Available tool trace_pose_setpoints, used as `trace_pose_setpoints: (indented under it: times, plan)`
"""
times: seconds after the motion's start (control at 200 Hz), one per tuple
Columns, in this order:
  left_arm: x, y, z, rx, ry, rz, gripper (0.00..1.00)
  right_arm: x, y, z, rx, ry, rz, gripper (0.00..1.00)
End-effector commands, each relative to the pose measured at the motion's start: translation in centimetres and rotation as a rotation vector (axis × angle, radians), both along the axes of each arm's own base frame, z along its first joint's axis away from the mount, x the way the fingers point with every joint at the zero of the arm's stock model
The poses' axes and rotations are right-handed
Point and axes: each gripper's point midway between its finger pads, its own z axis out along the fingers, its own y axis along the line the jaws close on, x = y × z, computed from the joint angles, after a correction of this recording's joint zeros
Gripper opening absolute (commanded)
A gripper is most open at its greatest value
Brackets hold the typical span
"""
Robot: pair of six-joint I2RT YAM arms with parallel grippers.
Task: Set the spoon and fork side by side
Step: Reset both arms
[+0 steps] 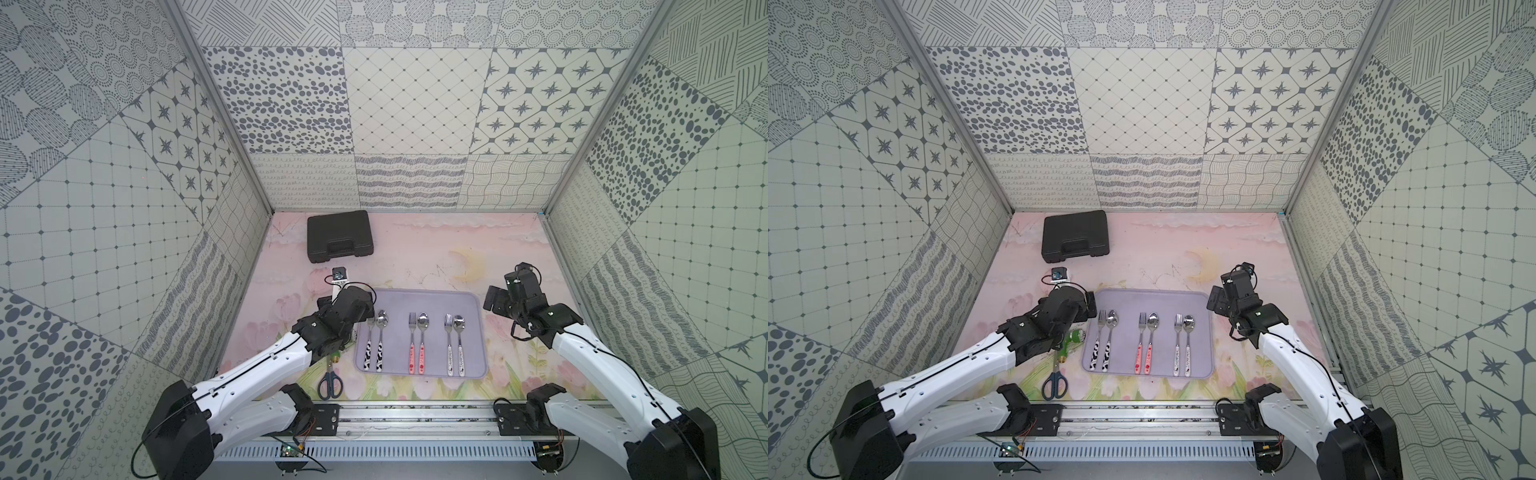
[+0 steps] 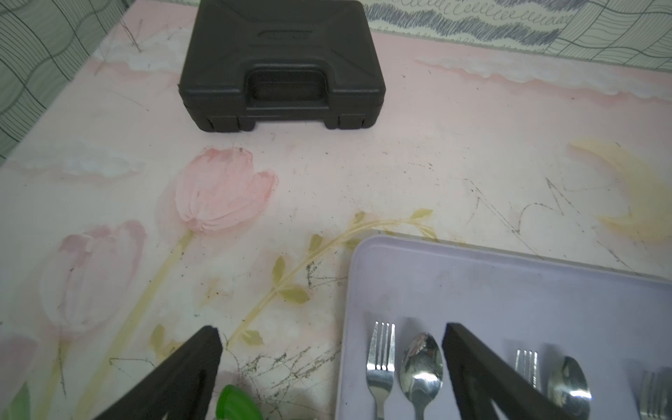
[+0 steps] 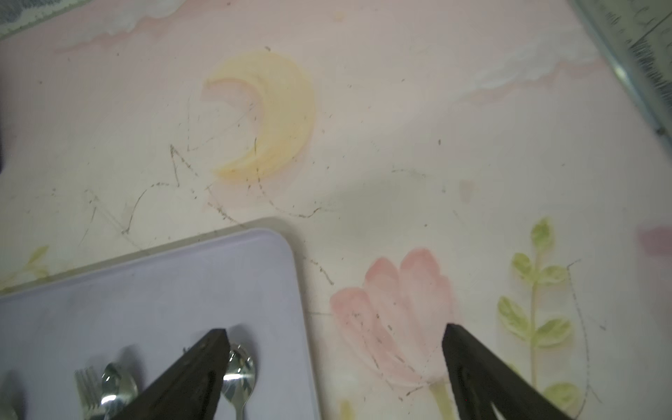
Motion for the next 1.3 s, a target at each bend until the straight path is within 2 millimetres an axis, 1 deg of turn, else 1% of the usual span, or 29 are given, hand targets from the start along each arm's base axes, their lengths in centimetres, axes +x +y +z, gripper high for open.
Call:
trace_pose_setpoints:
  times: [0.0, 0.05, 0.145, 0.2, 0.215, 0.22, 0.235, 0.29, 0.345, 0.47, 0.52, 0.575, 0.635, 0.715, 0.75, 0.765, 0.795, 0.84, 0.87, 0.925, 0.955, 1.0, 1.01, 1.046, 1.076, 1.106, 1.141, 1.176, 1.296]
  plan:
    - [1.2, 4.2, 3.6, 0.174, -0.193, 0.15, 1.0, 3.0, -2.5, 1.8, -0.108, -0.156, -0.059, 0.97]
    - [1.4, 5.1, 4.0, 0.184, -0.224, 0.178, 0.99, 3.8, -3.5, 2.1, -0.105, -0.197, -0.091, 0.97]
    - [2.0, 7.1, 3.9, 0.192, -0.261, 0.232, 1.0, 4.8, -5.4, 2.6, -0.099, -0.27, -0.142, 0.97]
    - [2.5, 8.0, 3.4, 0.194, -0.26, 0.232, 1.0, 5.3, -6.2, 2.9, -0.119, -0.335, -0.148, 0.97]
    - [2.6, 8.2, 3.3, 0.193, -0.258, 0.228, 1.0, 5.5, -6.3, 3.5, -0.127, -0.364, -0.147, 0.97]
    - [2.7, 8.2, 3.2, 0.193, -0.257, 0.226, 1.0, 5.4, -6.4, 3.1, -0.133, -0.362, -0.146, 0.97]
    - [2.8, 8.6, 3.0, 0.192, -0.255, 0.227, 1.0, 5.4, -6.5, 2.9, -0.146, -0.376, -0.143, 0.97]
    - [3.4, 9.3, 2.2, 0.181, -0.257, 0.227, 1.0, 5.5, -6.8, 2.8, -0.187, -0.444, -0.131, 0.97]
    - [4.1, 9.7, 1.0, 0.166, -0.254, 0.198, 1.0, 5.9, -7.0, 2.4, -0.216, -0.492, -0.112, 0.97]
    - [5.8, 10.4, -1.8, 0.2, -0.237, 0.14, 1.0, 6.7, -7.8, 0.9, -0.264, -0.494, -0.109, 0.97]
    - [6.4, 10.2, -2.7, 0.215, -0.239, 0.109, 1.0, 6.9, -8.0, 0.5, -0.273, -0.515, -0.111, 0.97]
    - [7.1, 9.5, -3.4, 0.241, -0.25, 0.058, 1.0, 7.1, -8.2, 0.2, -0.265, -0.541, -0.11, 0.97]
    - [7.8, 9.3, -4.1, 0.265, -0.247, 0.029, 1.0, 7.6, -8.4, 0.2, -0.26, -0.557, -0.109, 0.97]
    - [8.6, 9.0, -4.7, 0.261, -0.244, -0.009, 0.99, 8.5, -8.4, -0.3, -0.202, -0.565, -0.095, 0.97]
    - [8.9, 8.7, -5.0, 0.224, -0.223, -0.032, 0.99, 8.9, -8.1, -0.8, -0.187, -0.566, -0.071, 0.97]
    - [9.0, 8.3, -5.1, 0.199, -0.225, -0.058, 0.99, 9.0, -8.0, -1.1, -0.182, -0.562, -0.06, 0.97]
    - [9.2, 8.2, -5.2, 0.157, -0.237, -0.085, 0.99, 9.2, -7.7, -1.4, -0.183, -0.569, -0.045, 0.97]
    - [9.4, 8.9, -5.8, 0.119, -0.244, -0.069, 0.99, 9.5, -6.7, -1.7, -0.176, -0.573, 0.023, 0.97]
    - [9.5, 9.1, -6.1, 0.096, -0.242, -0.067, 0.99, 9.6, -6.4, -2.3, -0.176, -0.559, 0.041, 0.97]
    - [9.9, 8.9, -7.0, 0.069, -0.215, -0.1, 0.99, 9.9, -5.7, -2.9, -0.173, -0.571, 0.083, 0.97]
    - [10.2, 8.6, -7.4, 0.067, -0.2, -0.118, 0.99, 10.4, -5.2, -2.6, -0.17, -0.591, 0.108, 0.97]
    - [10.6, 8.5, -8.2, 0.049, -0.176, -0.138, 0.99, 10.9, -4.4, -3.1, -0.159, -0.544, 0.162, 0.97]
    - [10.8, 8.6, -8.2, 0.046, -0.18, -0.143, 0.99, 11.2, -4.3, -2.8, -0.159, -0.54, 0.169, 0.97]
    - [10.9, 8.8, -8.2, 0.013, -0.179, -0.147, 0.99, 11.5, -4.1, -3.5, -0.154, -0.484, 0.185, 0.97]
    - [10.7, 9.0, -8.5, -0.013, -0.148, -0.147, 0.99, 11.6, -4.0, -3.4, -0.164, -0.498, 0.186, 0.97]
    - [10.7, 9.0, -8.6, -0.005, -0.154, -0.149, 0.99, 11.6, -4.1, -3.3, -0.164, -0.506, 0.18, 0.97]
    - [10.9, 9.0, -8.3, -0.003, -0.172, -0.148, 0.99, 11.6, -4.0, -3.3, -0.164, -0.497, 0.184, 0.97]
    - [10.7, 9.0, -8.5, -0.012, -0.15, -0.146, 0.99, 11.6, -4.1, -3.4, -0.169, -0.493, 0.182, 0.97]
    - [10.8, 9.0, -8.4, -0.009, -0.16, -0.149, 0.99, 11.6, -3.8, -3.4, -0.177, -0.49, 0.193, 0.97]
